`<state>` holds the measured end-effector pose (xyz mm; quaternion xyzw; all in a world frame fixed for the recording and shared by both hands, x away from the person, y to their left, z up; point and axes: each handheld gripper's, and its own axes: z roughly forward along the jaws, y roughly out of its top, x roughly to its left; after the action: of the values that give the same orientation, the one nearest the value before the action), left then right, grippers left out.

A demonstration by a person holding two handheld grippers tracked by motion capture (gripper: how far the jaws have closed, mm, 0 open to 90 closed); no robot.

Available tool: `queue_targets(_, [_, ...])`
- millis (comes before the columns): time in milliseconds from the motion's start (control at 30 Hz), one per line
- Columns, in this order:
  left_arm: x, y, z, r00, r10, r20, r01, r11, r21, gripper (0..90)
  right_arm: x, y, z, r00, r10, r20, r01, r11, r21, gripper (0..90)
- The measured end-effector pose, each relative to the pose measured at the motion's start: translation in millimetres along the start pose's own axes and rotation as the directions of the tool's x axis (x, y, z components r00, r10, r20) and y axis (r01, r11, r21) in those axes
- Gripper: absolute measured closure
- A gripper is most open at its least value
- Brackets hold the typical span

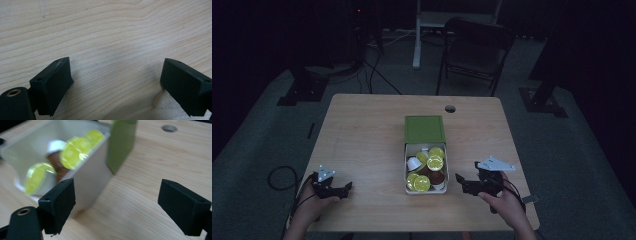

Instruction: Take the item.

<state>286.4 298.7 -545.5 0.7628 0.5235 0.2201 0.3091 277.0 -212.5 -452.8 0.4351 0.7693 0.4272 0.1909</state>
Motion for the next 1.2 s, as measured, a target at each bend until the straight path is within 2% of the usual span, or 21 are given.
queue_targets(133, [0.1,0.0,-0.1,1.0000,0.001,0.000,-0.001,1.0000,0.002,10.3,11.6,7.3,-1.0,0.9991,-0.022,-0.035,0.022,0.9996,-0.016,14.3])
queue_targets(500, [0.1,0.0,-0.1,1.0000,0.002,0.000,-0.002,1.0000,0.001,10.3,35.5,18.9,2.4,0.9924,-0.092,-0.082,0.089,0.9955,-0.034,14.5])
queue_targets(800, [0.1,0.0,-0.1,1.0000,0.001,0.000,-0.001,1.0000,0.002,10.3,56.2,23.2,11.3,0.9789,-0.148,-0.141,0.145,0.9890,-0.027,15.1])
queue_targets(933, [0.1,0.0,-0.1,1.0000,0.001,0.000,-0.001,1.0000,0.002,10.3,61.6,23.3,14.9,0.9762,-0.153,-0.154,0.151,0.9882,-0.026,17.5])
queue_targets(1133, [0.1,0.0,-0.1,1.0000,0.001,0.000,-0.001,1.0000,0.002,10.3,73.4,22.3,24.7,0.9672,-0.170,-0.188,0.171,0.9852,-0.012,17.8])
queue_targets(1200, [0.1,0.0,-0.1,1.0000,0.001,0.000,-0.001,1.0000,0.002,10.3,76.6,21.6,28.5,0.9661,-0.174,-0.191,0.175,0.9845,-0.012,20.5])
